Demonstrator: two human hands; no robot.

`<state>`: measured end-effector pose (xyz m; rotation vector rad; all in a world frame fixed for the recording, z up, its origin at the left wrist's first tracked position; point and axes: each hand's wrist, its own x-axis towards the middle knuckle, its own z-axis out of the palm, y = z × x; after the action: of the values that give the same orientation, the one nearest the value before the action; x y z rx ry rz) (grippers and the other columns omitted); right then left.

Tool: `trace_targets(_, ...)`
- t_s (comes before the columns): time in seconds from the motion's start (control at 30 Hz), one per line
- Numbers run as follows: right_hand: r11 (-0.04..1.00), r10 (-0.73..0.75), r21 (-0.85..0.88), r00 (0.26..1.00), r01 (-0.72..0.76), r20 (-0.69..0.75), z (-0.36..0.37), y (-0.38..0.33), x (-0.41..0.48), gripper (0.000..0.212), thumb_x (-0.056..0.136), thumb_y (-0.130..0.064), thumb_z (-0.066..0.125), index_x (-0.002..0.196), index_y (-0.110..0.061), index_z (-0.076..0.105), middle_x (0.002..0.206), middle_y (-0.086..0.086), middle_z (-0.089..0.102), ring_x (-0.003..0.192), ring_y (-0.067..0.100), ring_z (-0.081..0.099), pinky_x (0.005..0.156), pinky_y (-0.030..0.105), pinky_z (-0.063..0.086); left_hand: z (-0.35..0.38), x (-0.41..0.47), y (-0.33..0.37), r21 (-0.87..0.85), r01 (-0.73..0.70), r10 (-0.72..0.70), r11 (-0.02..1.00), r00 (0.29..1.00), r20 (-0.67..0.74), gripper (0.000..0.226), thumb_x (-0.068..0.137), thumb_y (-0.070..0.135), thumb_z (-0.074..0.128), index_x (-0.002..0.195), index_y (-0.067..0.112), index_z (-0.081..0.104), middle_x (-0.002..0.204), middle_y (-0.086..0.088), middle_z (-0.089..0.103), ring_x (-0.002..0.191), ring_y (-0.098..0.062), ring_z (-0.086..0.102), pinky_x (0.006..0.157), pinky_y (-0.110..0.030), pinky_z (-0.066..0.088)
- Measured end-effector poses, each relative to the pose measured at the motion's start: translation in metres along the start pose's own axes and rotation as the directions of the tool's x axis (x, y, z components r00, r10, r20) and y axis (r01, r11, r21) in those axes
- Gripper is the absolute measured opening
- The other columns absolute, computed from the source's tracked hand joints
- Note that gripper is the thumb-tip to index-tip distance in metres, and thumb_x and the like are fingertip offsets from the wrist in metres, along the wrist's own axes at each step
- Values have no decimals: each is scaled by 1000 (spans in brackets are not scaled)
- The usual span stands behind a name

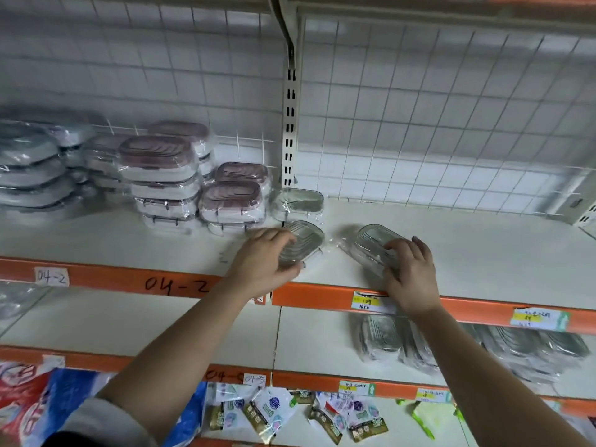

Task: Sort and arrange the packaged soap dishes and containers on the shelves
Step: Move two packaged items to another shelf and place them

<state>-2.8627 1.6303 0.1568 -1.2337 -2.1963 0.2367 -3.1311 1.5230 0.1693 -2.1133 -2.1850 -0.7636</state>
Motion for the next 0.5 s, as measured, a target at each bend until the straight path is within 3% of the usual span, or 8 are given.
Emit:
trace_targets(0.07,999,30,-26,999,-30,18,4,2,8,45,75,-18,42,114,-6,61,123,10,59,130,40,41,112,49,27,2,7,-3,25,-13,13,1000,1000,-14,50,79,54,68,117,22,58,122,5,60,116,-18,50,96,-33,42)
trace_targets(0.13,996,77,-40,997,-76,7,7,3,15,33,84,-21,57,114,-10,61,127,9,56,131,40,38,110,48,29,0,15,-6,14,-40,40,999,999,-22,46,77,51,72,111,21,60,115,5,63,111,-19,53,94,-34,43)
trace_targets(0.23,983,173,-50,985,-174,-29,13,2,23,41,80,-31,74,113,-13,59,132,10,50,128,36,36,103,46,35,-5,22,-9,-83,-109,115,991,991,63,39,78,39,74,111,23,60,118,8,62,114,-14,52,102,-37,38)
trace_targets(0.4,966,251,-45,965,-255,-74,22,1,33,43,80,-35,73,114,-14,57,131,12,50,119,37,39,95,45,37,-3,31,-14,-13,-189,189,982,980,68,48,84,16,60,132,20,59,135,4,57,128,-16,45,111,-27,27)
trace_targets(0.5,973,215,-62,973,-221,-86,25,5,38,42,82,-33,72,114,-10,58,125,13,54,120,38,43,92,39,31,3,38,-12,3,-204,204,979,978,36,50,83,5,57,131,16,61,137,-1,57,131,-18,46,114,-22,16)
